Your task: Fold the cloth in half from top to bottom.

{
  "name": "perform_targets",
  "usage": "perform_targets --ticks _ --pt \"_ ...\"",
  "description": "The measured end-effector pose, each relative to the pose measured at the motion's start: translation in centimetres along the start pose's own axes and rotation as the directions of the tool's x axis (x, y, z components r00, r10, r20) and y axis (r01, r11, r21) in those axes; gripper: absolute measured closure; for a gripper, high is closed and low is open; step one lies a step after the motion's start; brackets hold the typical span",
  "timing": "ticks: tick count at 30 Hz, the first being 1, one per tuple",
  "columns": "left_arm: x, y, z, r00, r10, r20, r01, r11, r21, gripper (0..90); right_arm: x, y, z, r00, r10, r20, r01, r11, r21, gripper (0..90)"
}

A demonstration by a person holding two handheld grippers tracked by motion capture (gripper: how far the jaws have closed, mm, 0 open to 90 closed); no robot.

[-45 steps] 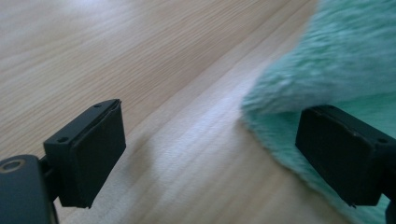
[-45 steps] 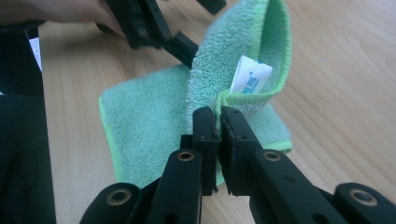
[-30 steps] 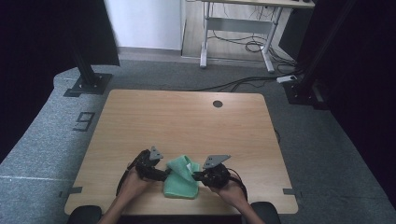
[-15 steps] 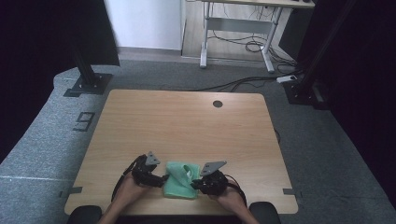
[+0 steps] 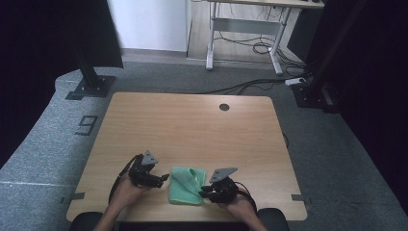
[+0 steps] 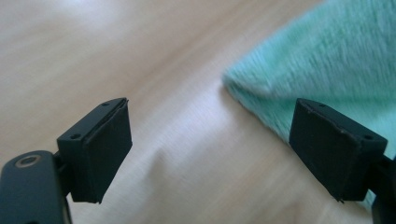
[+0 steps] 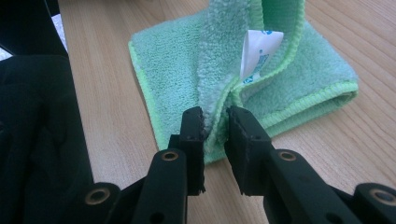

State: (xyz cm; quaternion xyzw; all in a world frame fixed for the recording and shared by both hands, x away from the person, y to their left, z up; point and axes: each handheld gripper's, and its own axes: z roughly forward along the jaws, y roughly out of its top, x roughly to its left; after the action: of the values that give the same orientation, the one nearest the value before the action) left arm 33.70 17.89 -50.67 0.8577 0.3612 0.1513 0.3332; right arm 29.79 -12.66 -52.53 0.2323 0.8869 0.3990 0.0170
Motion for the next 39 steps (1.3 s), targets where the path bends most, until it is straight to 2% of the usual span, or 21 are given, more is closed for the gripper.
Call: perform_targets --ticks 4,8,11,13,18,21,26,34,39 --pt "0.5 2.6 0.3 0.9997 0.019 -0.014 -0.019 0.9996 -0.022 12.9 0.0 0.0 0.0 1.0000 0.001 0.002 -0.001 1.000 0.002 74.3" --pt "0.6 5.6 1.8 0.9991 0.042 0.002 -0.042 0.9991 -0.008 12.6 -0.1 -0.1 0.0 1.0000 0.001 0.003 -0.001 1.000 0.000 74.3" --pt "0.0 6.9 3.2 0.9968 0.077 0.024 -0.077 0.9967 0.024 12.4 -0.2 -0.1 0.0 1.0000 0.007 0.006 -0.007 1.000 -0.001 74.3" --pt "-0.4 7.1 4.0 0.9952 0.085 0.048 -0.087 0.9955 0.039 12.4 -0.3 -0.2 -0.1 0.9999 0.008 0.007 -0.008 1.000 -0.003 74.3" --pt "-1.0 6.3 4.4 0.9919 0.081 0.098 -0.087 0.9948 0.053 12.7 -0.3 -0.2 -0.1 1.0000 0.006 0.007 -0.006 1.000 -0.003 74.2" --pt "-0.9 5.6 3.7 0.9888 0.059 0.137 -0.065 0.9971 0.039 13.5 -0.2 -0.2 -0.2 0.9999 0.006 0.010 -0.006 1.000 -0.004 70.7" --pt "-1.4 4.6 2.4 0.9822 0.076 0.172 -0.084 0.9956 0.042 14.0 -0.3 -0.2 -0.6 0.9997 0.004 0.025 -0.004 1.000 -0.011 62.9" --pt "-2.5 2.9 1.4 0.9772 0.105 0.185 -0.117 0.9917 0.053 14.1 -0.8 0.1 -2.6 0.9991 0.015 0.040 -0.013 0.998 -0.053 49.3" --pt "-3.2 1.8 0.5 0.9776 0.116 0.176 -0.126 0.9907 0.051 14.0 -1.4 0.5 -2.4 0.9962 0.048 0.073 -0.044 0.997 -0.057 40.5"
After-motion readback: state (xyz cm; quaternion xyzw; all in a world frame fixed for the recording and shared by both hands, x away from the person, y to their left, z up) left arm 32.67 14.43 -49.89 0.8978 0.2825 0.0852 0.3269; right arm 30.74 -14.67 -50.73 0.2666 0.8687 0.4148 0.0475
